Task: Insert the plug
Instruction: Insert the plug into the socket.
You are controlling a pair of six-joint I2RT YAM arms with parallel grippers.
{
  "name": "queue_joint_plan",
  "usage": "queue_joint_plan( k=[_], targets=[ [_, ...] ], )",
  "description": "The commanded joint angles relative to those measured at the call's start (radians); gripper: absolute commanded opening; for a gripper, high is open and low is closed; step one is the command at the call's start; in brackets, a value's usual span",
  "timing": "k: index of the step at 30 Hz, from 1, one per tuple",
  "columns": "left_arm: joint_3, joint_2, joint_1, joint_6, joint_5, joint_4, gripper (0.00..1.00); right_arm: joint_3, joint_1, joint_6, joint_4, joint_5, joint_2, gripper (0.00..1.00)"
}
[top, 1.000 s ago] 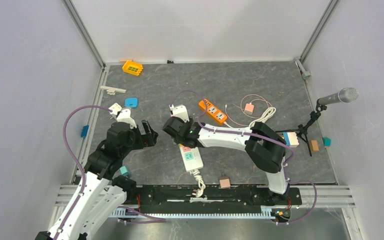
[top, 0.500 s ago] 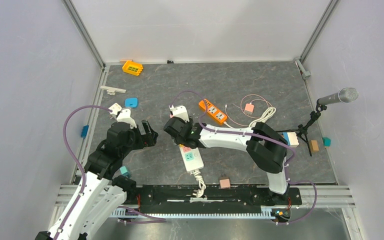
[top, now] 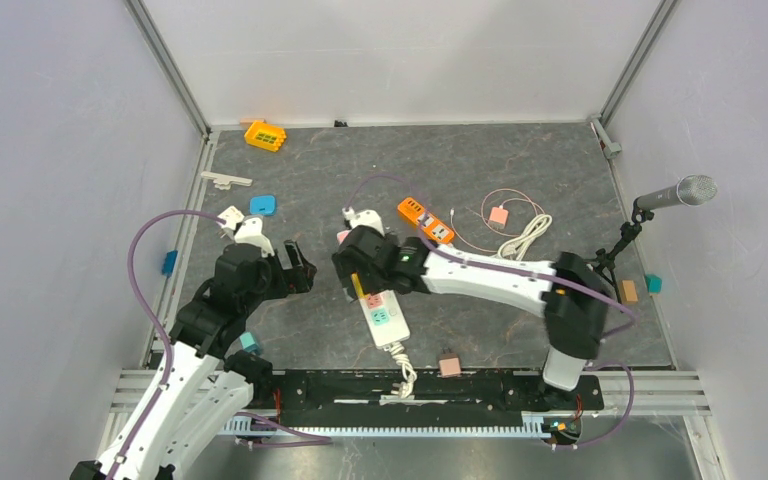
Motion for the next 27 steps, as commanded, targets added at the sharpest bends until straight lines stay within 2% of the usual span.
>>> queue_joint_plan(
  k=[1, 8, 14, 20, 27],
  targets=[
    [-0.003, 0.011, 0.001, 0.025, 0.002, 0.043, 0.99, -0.121, -0.044, 0.079, 0.088, -0.063, -0.216, 0.98],
    [0.002, 0.068, 0.001, 0.022, 0.008, 0.032, 1.0, -0.523, -0.183, 0.218, 0.348, -0.223, -0.498, 0.98],
    [0.01, 0.14, 0.001, 0.001, -0.027, 0.003, 1.0, -0.745, -0.259, 0.266, 0.432, -0.321, -0.618, 0.98],
    [0.056, 0.316, 0.001, -0.019, 0.012, -0.047, 1.0, -0.859, -0.265, 0.301, 0.516, -0.407, -0.627, 0.98],
    [0.091, 0.519, 0.014, -0.066, 0.11, -0.071, 1.0, -0.888, -0.247, 0.309, 0.645, -0.509, -0.523, 0.98]
  ],
)
